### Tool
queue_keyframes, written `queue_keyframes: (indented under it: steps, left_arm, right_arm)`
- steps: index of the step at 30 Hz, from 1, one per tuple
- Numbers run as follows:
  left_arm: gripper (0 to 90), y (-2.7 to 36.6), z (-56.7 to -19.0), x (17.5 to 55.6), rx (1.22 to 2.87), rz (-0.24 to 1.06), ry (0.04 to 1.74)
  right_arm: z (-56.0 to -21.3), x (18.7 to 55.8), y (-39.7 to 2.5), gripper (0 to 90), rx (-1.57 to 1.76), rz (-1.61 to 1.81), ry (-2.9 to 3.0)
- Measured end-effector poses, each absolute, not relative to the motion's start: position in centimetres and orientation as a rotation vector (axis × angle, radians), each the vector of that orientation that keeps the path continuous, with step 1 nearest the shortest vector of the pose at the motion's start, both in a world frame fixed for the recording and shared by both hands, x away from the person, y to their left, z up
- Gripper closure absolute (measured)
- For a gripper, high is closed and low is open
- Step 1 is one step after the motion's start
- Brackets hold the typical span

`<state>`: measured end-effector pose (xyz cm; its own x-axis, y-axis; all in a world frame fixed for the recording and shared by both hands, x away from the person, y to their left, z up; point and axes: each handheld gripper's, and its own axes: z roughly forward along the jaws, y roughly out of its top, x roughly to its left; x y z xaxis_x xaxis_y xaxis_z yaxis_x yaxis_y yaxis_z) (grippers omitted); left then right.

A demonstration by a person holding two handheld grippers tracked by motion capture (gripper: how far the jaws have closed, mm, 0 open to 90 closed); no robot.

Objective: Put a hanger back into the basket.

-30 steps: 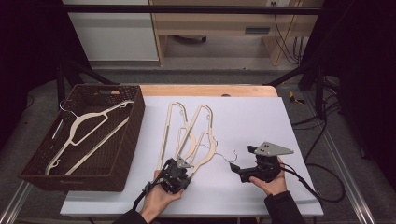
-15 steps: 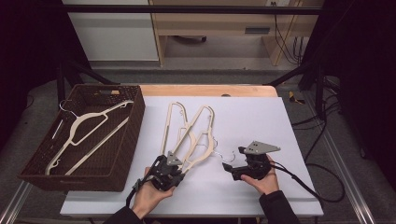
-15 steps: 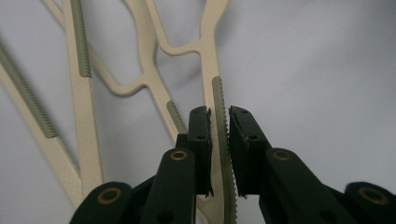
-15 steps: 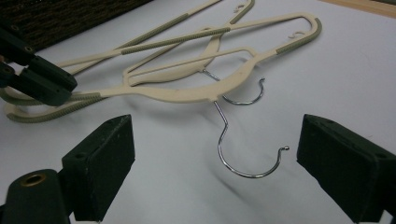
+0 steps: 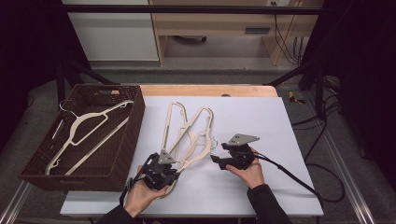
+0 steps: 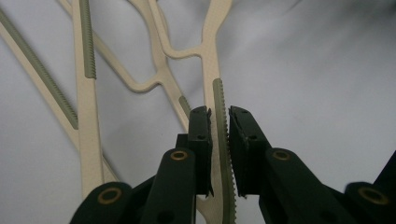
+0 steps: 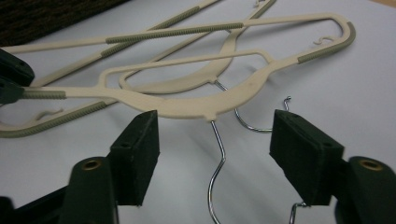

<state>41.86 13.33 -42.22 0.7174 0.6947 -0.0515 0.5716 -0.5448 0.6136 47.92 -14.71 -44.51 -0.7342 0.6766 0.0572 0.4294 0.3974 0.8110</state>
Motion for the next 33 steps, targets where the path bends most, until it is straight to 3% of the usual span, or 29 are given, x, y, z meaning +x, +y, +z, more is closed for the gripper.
queue_keyframes:
  steps: [19,33]
  left_arm:
    - [79.0,13.1,-42.7,41.7,2.322,0.264,0.949]
    - [78.0,12.8,-44.0,41.6,2.377,0.238,0.925]
  right_arm:
    - [-46.8,49.9,-14.1,83.4,0.961,1.178,2.524]
    - [-45.4,49.5,-14.2,87.8,0.961,1.215,2.533]
